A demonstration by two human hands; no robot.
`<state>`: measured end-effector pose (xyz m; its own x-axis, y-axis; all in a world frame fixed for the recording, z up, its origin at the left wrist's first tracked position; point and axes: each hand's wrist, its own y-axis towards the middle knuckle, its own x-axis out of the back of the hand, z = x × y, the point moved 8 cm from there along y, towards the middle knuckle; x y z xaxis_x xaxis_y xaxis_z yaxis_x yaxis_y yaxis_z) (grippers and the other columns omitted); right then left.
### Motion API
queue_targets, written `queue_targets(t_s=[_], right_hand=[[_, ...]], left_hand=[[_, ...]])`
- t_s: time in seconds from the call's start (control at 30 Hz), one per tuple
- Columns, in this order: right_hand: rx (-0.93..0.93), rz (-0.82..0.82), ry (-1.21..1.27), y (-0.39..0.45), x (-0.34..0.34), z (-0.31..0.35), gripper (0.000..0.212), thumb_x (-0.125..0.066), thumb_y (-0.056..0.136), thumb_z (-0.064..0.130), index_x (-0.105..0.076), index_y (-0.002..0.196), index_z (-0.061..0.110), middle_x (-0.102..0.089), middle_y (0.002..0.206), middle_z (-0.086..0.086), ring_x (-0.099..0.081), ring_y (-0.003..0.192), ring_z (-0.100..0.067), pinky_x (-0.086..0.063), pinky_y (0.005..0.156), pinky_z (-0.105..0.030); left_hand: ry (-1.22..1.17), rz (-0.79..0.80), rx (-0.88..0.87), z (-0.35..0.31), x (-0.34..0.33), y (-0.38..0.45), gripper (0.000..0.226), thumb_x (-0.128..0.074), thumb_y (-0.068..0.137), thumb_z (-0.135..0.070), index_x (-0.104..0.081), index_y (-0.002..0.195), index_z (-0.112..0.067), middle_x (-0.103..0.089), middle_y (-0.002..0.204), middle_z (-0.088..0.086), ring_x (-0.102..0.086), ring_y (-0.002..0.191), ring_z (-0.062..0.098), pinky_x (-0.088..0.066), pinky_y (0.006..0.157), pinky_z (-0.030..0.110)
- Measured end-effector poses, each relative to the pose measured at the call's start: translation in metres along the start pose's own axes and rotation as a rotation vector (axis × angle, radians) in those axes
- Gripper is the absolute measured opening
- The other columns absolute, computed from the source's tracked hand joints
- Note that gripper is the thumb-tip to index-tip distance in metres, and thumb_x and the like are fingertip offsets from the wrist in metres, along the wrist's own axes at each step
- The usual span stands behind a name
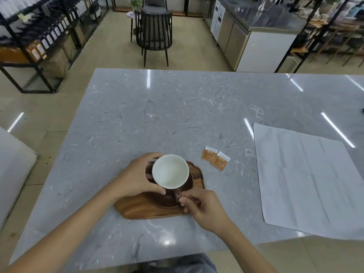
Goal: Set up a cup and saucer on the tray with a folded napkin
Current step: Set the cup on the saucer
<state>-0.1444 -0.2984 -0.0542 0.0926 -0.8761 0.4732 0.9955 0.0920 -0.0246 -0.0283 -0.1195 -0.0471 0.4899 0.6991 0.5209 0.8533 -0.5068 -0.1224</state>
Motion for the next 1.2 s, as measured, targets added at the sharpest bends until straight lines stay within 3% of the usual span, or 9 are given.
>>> queue_targets(t_s=[0.3,0.4,0.53,0.63,0.77,0.9,0.97,1.1,1.2], right_hand=[[-0.015,-0.001,0.020,-0.005,-0.014,-0.004,0.011,-0.067,0.096,0.020,-0.076,0.092,0.017,-0.072,0.083,0.007,-0.072,0.070,-0.013,-0.059,0.070,-0.025],[0.005,0.021,0.045,-0.004,-0.017,-0.005,0.012,-0.067,0.096,0.025,-0.078,0.095,0.020,-0.074,0.086,0.008,-0.072,0.074,-0.011,-0.057,0.072,-0.021],[0.027,-0.009,0.013,-0.001,-0.004,-0.007,0.015,-0.066,0.092,0.044,-0.077,0.100,0.037,-0.075,0.094,0.023,-0.071,0.087,-0.003,-0.051,0.073,-0.010],[0.018,-0.205,-0.045,0.007,0.027,-0.014,0.025,-0.069,0.085,0.054,-0.069,0.108,0.045,-0.071,0.100,0.024,-0.069,0.092,-0.002,-0.049,0.072,-0.009],[0.073,-0.087,-0.066,0.027,0.027,-0.006,0.060,-0.069,0.085,0.061,-0.043,0.139,0.057,-0.053,0.136,0.032,-0.054,0.127,0.002,-0.049,0.102,-0.020],[0.055,0.052,-0.012,0.035,0.009,-0.011,0.065,-0.069,0.090,0.053,-0.039,0.147,0.050,-0.048,0.148,0.025,-0.047,0.138,-0.003,-0.045,0.112,-0.042],[0.049,0.020,-0.034,0.033,0.010,-0.011,0.063,-0.069,0.090,0.053,-0.039,0.145,0.053,-0.051,0.144,0.030,-0.049,0.134,0.003,-0.046,0.111,-0.035],[0.075,-0.038,-0.042,0.026,0.008,0.000,0.058,-0.065,0.091,0.055,-0.038,0.142,0.058,-0.046,0.140,0.040,-0.042,0.133,0.014,-0.035,0.101,-0.002],[0.021,-0.034,-0.027,0.023,0.005,-0.002,0.059,-0.063,0.089,0.060,-0.035,0.140,0.064,-0.048,0.136,0.040,-0.045,0.130,0.013,-0.038,0.099,-0.003]], left_hand=[[-0.023,0.055,-0.009,0.013,-0.006,-0.004,0.108,-0.099,0.046,-0.037,-0.046,0.140,-0.042,-0.055,0.139,-0.019,-0.056,0.127,0.009,-0.060,0.092,0.036],[-0.041,0.072,-0.008,0.014,-0.007,-0.008,0.109,-0.097,0.051,-0.038,-0.042,0.145,-0.044,-0.052,0.144,-0.022,-0.052,0.132,0.005,-0.057,0.098,0.037],[0.059,-0.008,-0.043,0.011,-0.006,-0.018,0.111,-0.091,0.051,-0.057,-0.036,0.147,-0.045,-0.044,0.146,-0.030,-0.043,0.135,-0.004,-0.044,0.108,0.028],[0.043,-0.110,-0.080,0.009,-0.003,-0.029,0.095,-0.089,0.049,-0.063,-0.043,0.133,-0.060,-0.044,0.130,-0.050,-0.040,0.125,-0.022,-0.040,0.099,0.014],[-0.083,-0.125,-0.011,0.021,-0.010,-0.029,0.095,-0.093,0.053,-0.055,-0.051,0.137,-0.044,-0.056,0.135,-0.031,-0.048,0.129,-0.007,-0.043,0.106,0.024],[-0.110,-0.089,-0.012,0.023,-0.009,-0.027,0.092,-0.094,0.057,-0.048,-0.051,0.138,-0.047,-0.056,0.137,-0.031,-0.047,0.129,-0.011,-0.042,0.107,0.019],[-0.117,-0.059,-0.016,0.023,-0.009,-0.027,0.088,-0.092,0.059,-0.047,-0.049,0.133,-0.059,-0.053,0.136,-0.038,-0.045,0.129,-0.015,-0.039,0.104,0.015],[-0.145,-0.036,-0.028,0.022,-0.012,-0.028,0.086,-0.091,0.063,-0.043,-0.047,0.134,-0.061,-0.051,0.138,-0.039,-0.041,0.132,-0.017,-0.037,0.103,0.008],[-0.166,-0.038,-0.035,0.023,-0.013,-0.031,0.083,-0.091,0.064,-0.041,-0.048,0.132,-0.061,-0.052,0.138,-0.038,-0.041,0.133,-0.016,-0.035,0.104,0.003]])
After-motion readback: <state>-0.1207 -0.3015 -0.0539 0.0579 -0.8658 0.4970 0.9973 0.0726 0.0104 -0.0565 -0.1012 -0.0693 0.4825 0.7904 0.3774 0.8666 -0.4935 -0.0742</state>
